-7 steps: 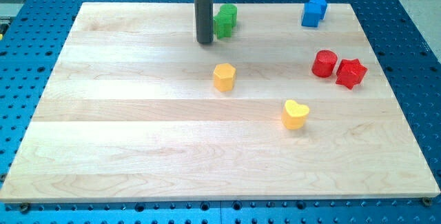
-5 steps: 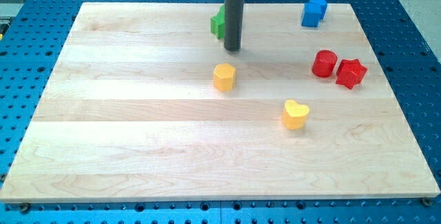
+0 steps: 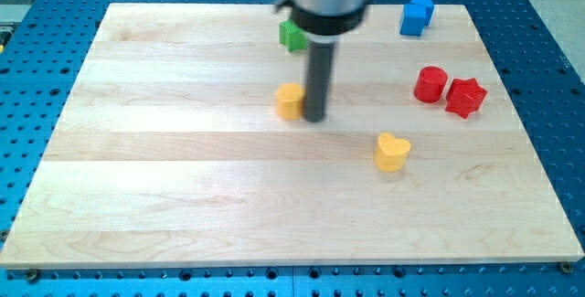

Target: Take the yellow blocks to the top left corner

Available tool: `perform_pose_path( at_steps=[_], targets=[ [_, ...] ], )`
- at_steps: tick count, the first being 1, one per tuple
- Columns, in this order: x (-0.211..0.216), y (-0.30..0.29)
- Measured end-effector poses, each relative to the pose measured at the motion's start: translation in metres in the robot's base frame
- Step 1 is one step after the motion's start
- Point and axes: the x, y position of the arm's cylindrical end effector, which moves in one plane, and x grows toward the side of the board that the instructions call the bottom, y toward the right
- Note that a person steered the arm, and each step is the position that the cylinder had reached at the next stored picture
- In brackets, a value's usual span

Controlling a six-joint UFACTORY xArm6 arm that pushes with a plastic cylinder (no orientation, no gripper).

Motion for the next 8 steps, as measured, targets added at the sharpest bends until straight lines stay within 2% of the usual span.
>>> perform_pose_path(
  at_steps=[1,2,3,4,5,6,7,8],
  targets=[
    [-0.054,-0.084],
    [-0.079,-0.127],
    [-0.057,-0.15],
    [-0.076,-0.204],
    [-0.074,-0.204],
    [-0.039,-0.214],
    [-0.065,-0.235],
    [-0.112,-0.22]
  ],
)
